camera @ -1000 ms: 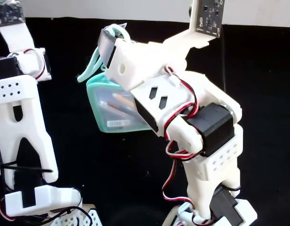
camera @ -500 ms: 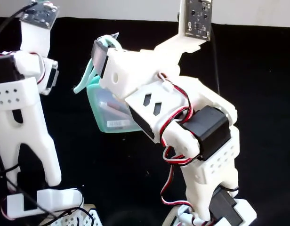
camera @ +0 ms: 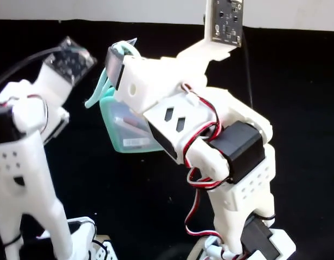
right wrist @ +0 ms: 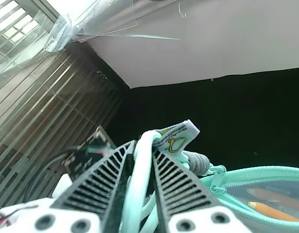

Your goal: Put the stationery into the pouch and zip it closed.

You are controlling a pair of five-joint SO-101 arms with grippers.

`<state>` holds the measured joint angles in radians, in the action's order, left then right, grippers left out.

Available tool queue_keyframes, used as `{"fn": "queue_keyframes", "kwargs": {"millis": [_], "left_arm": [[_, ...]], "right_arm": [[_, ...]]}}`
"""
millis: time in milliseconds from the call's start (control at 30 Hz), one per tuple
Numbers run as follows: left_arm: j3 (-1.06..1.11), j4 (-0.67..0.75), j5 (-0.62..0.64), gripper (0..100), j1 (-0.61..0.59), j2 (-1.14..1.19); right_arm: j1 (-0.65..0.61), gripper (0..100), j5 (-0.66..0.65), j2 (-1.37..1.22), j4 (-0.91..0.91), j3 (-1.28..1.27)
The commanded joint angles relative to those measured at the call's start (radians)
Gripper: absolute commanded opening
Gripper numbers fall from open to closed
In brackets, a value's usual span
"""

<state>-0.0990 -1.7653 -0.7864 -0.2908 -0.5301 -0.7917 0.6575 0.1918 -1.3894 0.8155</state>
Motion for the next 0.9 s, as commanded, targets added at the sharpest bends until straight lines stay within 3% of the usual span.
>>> {"fn": "queue_keyframes", "kwargs": {"millis": [0, 533, 867], "left_arm": [[0.031, -0.009, -0.038, 13, 0.013, -0.093], [0.033, -0.009, -0.035, 12, 0.021, -0.148], [0.033, -0.008, -0.035, 12, 0.180, -0.147]], "right_arm": [[0.019, 0.7, -0.008, 0.010, -0.002, 0.010], [0.122, 0.7, -0.008, 0.004, -0.002, 0.076], [0.185, 0.7, -0.008, 0.002, -0.002, 0.073]]}}
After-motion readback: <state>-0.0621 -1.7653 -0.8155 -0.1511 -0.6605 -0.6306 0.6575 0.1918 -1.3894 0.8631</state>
